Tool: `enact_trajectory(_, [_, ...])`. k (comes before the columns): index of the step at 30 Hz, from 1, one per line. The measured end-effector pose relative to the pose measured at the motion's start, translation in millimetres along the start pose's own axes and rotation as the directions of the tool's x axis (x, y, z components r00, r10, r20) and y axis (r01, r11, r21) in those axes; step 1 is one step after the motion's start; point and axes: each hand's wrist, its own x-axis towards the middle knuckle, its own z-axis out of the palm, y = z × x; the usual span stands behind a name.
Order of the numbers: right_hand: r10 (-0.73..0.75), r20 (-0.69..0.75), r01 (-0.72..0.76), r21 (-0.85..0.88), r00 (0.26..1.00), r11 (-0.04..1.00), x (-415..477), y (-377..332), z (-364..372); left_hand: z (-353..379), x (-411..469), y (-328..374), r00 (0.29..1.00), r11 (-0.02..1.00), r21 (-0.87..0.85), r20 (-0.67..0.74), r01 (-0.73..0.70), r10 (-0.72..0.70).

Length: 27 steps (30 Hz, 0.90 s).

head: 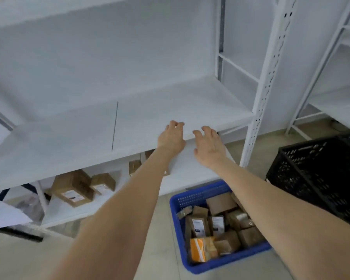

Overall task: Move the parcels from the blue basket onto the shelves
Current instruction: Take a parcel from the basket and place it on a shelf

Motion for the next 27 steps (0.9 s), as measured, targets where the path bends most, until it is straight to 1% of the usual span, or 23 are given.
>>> enact_trajectory(5, [0.118,0.173,-0.119,-0.005,0.978,0.993,-15,75,81,110,7,24,0.975,0.999,-0.02,0.218,-0.04,0.043])
enact_trajectory(8, [0.17,0.244,-0.169,-0.025,0.955,0.985,-12,115,124,173,21,35,0.948,0.998,-0.041,0.312,-0.054,0.064])
enact_trajectory(14, [0.241,0.421,-0.25,-0.035,0.874,0.967,10,174,213,290,52,55,0.867,0.998,-0.058,0.495,-0.034,0.059])
enact_trajectory(18, [0.285,0.519,-0.307,-0.045,0.806,0.95,16,213,267,356,69,73,0.803,0.995,-0.098,0.593,0.014,0.048])
enact_trajectory(21, [0.341,0.552,-0.384,-0.041,0.761,0.922,16,248,302,400,75,92,0.763,0.989,-0.132,0.645,0.069,0.033])
enact_trajectory(25, [0.399,0.583,-0.516,0.041,0.708,0.856,17,296,345,460,84,121,0.711,0.981,-0.159,0.702,0.112,0.032])
enact_trajectory(26, [0.404,0.592,-0.538,0.06,0.697,0.841,17,308,355,474,88,127,0.702,0.976,-0.168,0.712,0.138,0.023])
enact_trajectory(27, [0.41,0.607,-0.558,0.068,0.681,0.827,16,321,366,489,91,134,0.696,0.963,-0.185,0.718,0.195,-0.003])
